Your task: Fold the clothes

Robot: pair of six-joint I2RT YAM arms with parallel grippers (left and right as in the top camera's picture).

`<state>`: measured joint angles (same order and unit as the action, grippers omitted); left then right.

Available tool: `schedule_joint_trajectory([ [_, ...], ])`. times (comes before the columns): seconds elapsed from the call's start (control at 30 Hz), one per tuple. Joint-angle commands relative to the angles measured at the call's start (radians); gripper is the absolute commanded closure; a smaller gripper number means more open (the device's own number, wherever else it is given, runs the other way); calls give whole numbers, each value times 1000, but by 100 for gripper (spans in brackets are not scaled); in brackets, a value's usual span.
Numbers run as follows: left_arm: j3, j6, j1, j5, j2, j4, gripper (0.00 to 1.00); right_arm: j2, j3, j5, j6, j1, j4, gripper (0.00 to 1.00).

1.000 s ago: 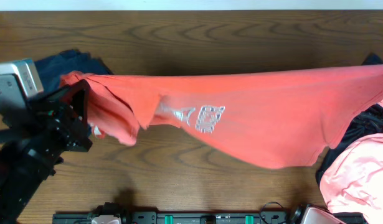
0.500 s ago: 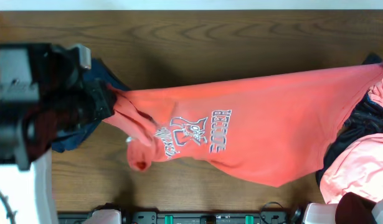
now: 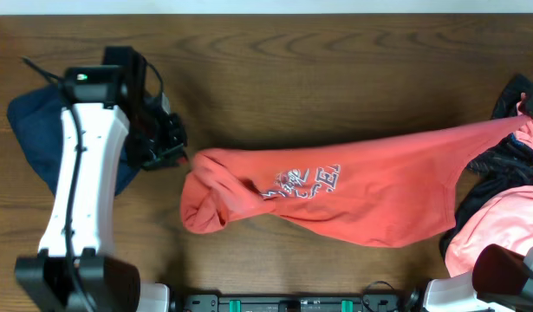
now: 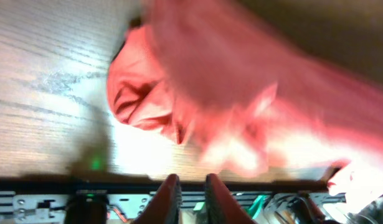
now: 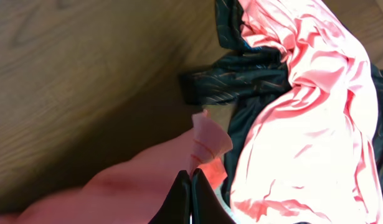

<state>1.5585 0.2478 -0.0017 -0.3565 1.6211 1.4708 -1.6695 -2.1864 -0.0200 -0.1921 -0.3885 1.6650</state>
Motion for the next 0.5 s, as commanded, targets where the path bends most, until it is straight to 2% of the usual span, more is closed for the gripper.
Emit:
schedule_joint_trajectory([
  [0.0,-91,-11,5,17,41,-31,78,-4,11,-36,18,-21,2,99],
  [0.2,-151,-12,0,-80,85,-102,77,-4,18,-36,18,-19,5,99],
  [0.23,-151,-12,-5,-109,85,-109,75,-4,18,-36,18,-19,6,99],
  [0.3,-151,-13,-27,-158,85,-132,63,-4,18,-36,18,-19,8,99],
  [0.37,-151,-12,-60,-168,85,-154,45,-4,18,-36,18,-19,8,99],
  [0.47,-153,-12,-137,-167,85,-192,41,-4,18,-36,18,-19,8,99],
])
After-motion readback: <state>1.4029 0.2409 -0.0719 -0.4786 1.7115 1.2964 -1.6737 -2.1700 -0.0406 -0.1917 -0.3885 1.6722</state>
